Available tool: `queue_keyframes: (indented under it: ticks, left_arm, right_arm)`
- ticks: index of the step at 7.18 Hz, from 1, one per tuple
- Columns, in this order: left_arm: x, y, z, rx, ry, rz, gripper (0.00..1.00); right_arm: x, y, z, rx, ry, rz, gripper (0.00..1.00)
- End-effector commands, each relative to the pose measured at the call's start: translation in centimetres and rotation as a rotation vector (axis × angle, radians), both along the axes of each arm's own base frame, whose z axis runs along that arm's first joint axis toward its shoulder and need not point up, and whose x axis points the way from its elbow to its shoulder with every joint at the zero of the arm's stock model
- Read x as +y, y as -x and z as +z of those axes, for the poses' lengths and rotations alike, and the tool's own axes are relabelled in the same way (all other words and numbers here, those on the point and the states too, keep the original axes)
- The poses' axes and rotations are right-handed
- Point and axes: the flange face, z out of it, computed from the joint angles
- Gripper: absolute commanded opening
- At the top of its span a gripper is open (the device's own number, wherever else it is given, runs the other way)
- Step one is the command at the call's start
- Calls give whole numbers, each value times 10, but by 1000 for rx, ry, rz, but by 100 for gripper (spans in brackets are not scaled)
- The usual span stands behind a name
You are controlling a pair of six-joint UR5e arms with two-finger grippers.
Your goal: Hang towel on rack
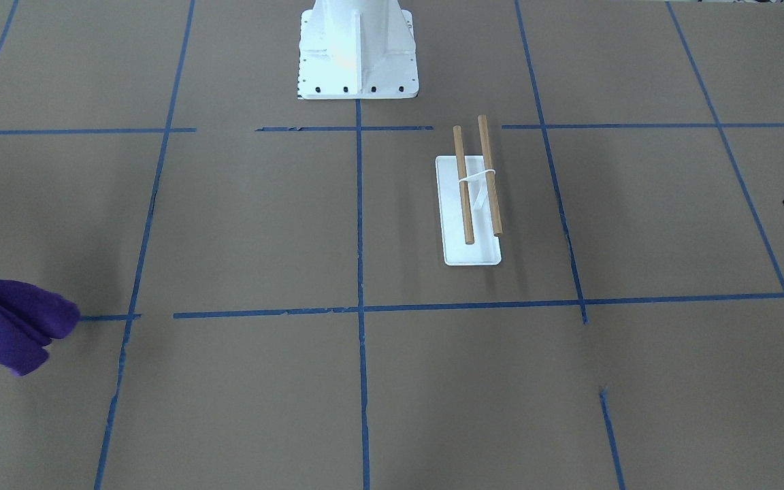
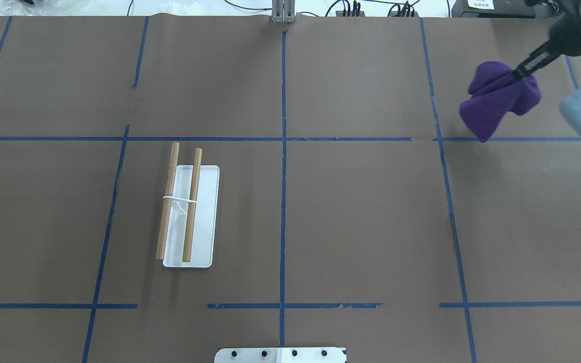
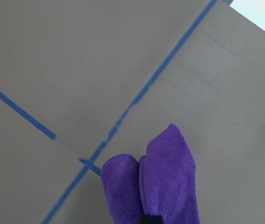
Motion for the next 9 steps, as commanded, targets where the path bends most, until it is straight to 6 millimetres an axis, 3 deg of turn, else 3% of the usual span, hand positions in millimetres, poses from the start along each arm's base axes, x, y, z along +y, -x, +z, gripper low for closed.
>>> queue_keyframes:
  ticks: [1, 2, 3, 4, 5, 6, 9]
  left_arm:
    - [-9, -79, -81, 161, 204, -60, 100]
    - [-8, -116, -122, 241, 331, -93, 100]
    - [-1, -160, -164, 312, 462, -107, 100]
    - [13, -211, -192, 356, 611, -102, 100]
    - [20, -239, -209, 394, 708, -162, 100]
    - [28, -269, -212, 452, 798, -193, 100]
    - [38, -330, -208, 522, 886, -233, 100]
  right_arm:
    - [30, 120, -91, -78, 90, 65, 0]
    - [42, 148, -123, -94, 70, 80, 0]
    - [54, 161, -151, -113, 26, 89, 0]
    - [70, 168, -173, -135, -18, 82, 0]
    - [91, 175, -191, -152, -65, 82, 0]
    - [108, 177, -205, -174, -101, 72, 0]
    - [155, 187, -253, -321, -116, 72, 0]
